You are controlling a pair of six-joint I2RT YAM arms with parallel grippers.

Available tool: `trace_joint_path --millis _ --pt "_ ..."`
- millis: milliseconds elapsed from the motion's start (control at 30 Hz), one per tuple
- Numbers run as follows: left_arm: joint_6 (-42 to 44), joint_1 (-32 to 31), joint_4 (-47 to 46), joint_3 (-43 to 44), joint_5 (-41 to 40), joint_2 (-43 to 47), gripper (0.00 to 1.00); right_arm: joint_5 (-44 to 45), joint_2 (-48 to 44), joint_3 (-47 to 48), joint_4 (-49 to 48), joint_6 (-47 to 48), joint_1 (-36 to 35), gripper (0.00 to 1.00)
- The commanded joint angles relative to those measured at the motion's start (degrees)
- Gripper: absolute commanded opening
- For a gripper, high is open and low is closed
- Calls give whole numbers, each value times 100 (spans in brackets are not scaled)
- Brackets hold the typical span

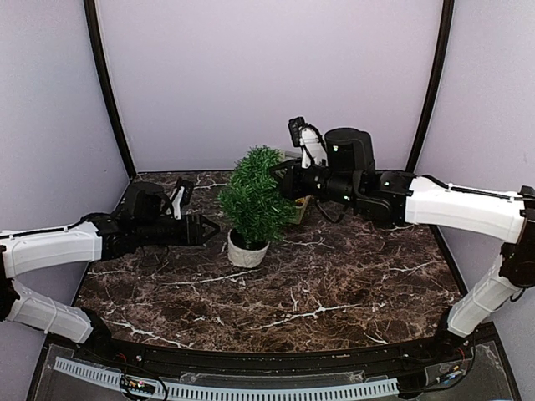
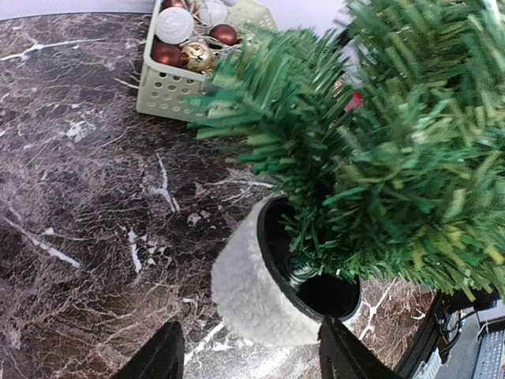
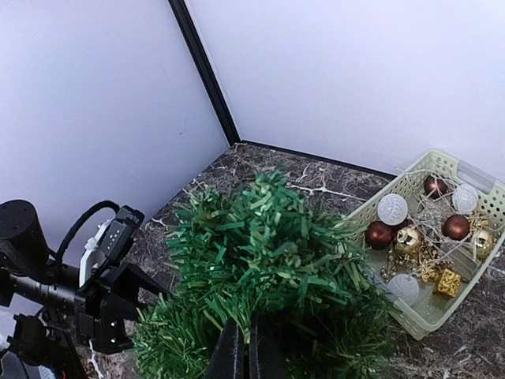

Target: Decorate the small christmas tree

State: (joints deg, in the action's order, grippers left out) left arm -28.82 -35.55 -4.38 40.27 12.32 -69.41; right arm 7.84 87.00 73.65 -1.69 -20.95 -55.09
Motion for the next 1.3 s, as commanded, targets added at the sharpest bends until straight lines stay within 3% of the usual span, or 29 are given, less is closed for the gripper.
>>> trace_joint_path --millis 0,200,733,1267 --pt "-291 -16 563 216 -609 212 63 14 -24 36 -1166 412 -46 0" --pt "-676 115 1190 83 -1666 600 75 -214 420 109 -1956 321 -78 0" --pt "-720 586 1521 -375 -1684 1361 78 -695 1533 869 -2204 510 -163 0" --pt "254 602 1309 -503 -1052 1797 81 -367 798 -590 -2077 172 -281 0"
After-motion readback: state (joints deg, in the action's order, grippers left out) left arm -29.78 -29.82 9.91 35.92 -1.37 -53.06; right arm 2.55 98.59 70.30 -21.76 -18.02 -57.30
